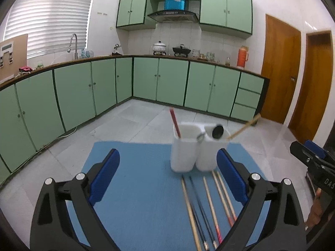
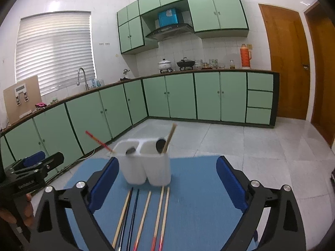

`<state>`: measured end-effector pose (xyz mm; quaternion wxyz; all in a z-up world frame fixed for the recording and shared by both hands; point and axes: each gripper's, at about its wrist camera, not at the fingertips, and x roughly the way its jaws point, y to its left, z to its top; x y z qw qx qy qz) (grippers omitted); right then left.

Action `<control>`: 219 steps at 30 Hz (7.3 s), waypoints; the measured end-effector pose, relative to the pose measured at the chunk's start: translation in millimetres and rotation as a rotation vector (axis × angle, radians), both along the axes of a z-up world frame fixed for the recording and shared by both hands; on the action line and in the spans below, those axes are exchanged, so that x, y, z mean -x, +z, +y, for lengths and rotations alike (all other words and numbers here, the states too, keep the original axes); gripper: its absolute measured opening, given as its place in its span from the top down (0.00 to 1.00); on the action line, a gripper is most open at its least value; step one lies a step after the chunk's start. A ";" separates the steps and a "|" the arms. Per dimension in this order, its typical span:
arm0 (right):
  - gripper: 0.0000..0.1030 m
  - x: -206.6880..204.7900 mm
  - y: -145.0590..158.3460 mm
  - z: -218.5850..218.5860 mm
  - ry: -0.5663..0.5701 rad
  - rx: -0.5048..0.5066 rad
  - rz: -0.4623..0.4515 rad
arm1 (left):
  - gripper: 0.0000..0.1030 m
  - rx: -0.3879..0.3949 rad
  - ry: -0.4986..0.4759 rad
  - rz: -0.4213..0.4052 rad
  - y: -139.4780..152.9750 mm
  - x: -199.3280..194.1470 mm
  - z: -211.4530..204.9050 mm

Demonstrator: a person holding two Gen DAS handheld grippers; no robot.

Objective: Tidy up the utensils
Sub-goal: 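Insert the red-patterned chopstick into the holder with the left tool while the right tool inserts the wooden chopstick, then move both open tools back over the remaining chopsticks, then grasp a plain wooden chopstick with the left tool while the right tool grasps a red-patterned chopstick, then lift the wooden chopstick with the left tool while the right tool carries the red-patterned chopstick to the holder, then drop the wooden chopstick into the holder with the left tool while the right tool drops the red-patterned chopstick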

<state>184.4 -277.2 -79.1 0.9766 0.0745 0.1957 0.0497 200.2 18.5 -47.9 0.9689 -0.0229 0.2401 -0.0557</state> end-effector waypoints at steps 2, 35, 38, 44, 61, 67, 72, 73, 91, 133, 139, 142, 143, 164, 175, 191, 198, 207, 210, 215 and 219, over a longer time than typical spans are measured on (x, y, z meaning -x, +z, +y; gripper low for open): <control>0.10 9.4 -9.3 1.3 -0.001 -0.005 0.023 | 0.11 -0.012 -0.010 0.020 -10.6 12.6 -0.5; 0.66 67.6 -157.6 37.3 0.063 0.090 0.419 | 0.12 -0.108 -0.051 0.311 -130.8 81.8 -13.4; 0.72 65.6 -160.5 39.7 0.066 0.096 0.428 | 0.11 -0.105 -0.050 0.318 -133.1 80.7 -14.7; 0.75 59.1 -162.6 46.2 0.067 0.112 0.434 | 0.11 -0.101 -0.052 0.325 -134.8 77.5 -16.4; 0.94 47.4 -162.3 53.5 0.060 0.143 0.457 | 0.12 -0.076 -0.080 0.362 -146.3 76.1 -25.1; 0.94 51.5 -161.5 42.8 0.044 0.126 0.461 | 0.23 -0.091 -0.111 0.397 -155.1 75.3 -36.5; 0.94 53.2 -162.3 39.6 0.047 0.110 0.456 | 0.28 -0.075 -0.097 0.426 -162.5 71.9 -39.0; 0.94 53.4 -162.6 39.9 0.047 0.109 0.456 | 0.30 -0.079 -0.092 0.425 -162.9 71.9 -39.8; 0.94 51.7 -164.5 37.7 0.047 0.075 0.453 | 0.78 -0.096 -0.091 0.391 -165.4 69.4 -56.6; 0.95 54.9 -5.3 5.0 0.056 0.059 0.131 | 0.94 -0.027 -0.081 0.025 5.6 69.0 -33.7; 0.95 49.6 24.0 6.2 0.061 0.057 0.068 | 0.94 -0.004 -0.085 -0.015 27.0 63.8 -34.6; 0.95 47.5 30.8 7.5 0.072 0.053 0.056 | 0.94 0.011 -0.091 -0.021 31.8 62.8 -35.3; 0.95 46.5 32.1 8.8 0.076 0.057 0.054 | 0.94 0.017 -0.094 -0.022 34.1 61.9 -35.7; 0.95 25.0 99.3 18.2 0.115 0.040 -0.110 | 0.94 0.079 -0.088 -0.214 105.6 47.3 -32.4; 0.95 -23.3 132.8 29.7 0.114 0.023 -0.189 | 0.94 0.118 -0.052 -0.300 134.5 5.4 -42.0; 0.95 -114.5 109.7 42.4 0.099 0.033 -0.146 | 0.94 0.115 -0.017 -0.305 113.4 -87.5 -59.7; 0.95 -137.2 72.3 49.5 0.116 0.048 -0.091 | 0.94 0.103 -0.016 -0.219 70.5 -117.4 -56.6; 0.95 -144.7 44.5 59.9 0.132 0.081 -0.037 | 0.94 0.079 -0.014 -0.141 39.2 -129.7 -50.3; 0.95 -143.5 35.9 63.3 0.138 0.093 -0.014 | 0.94 0.073 -0.018 -0.116 30.9 -130.5 -47.5; 0.94 -139.4 31.0 64.0 0.140 0.091 -0.004 | 0.93 0.061 -0.024 -0.084 19.8 -127.4 -45.6; 0.94 -136.8 31.9 60.6 0.146 0.070 0.004 | 0.93 0.063 -0.025 -0.073 17.6 -123.8 -43.2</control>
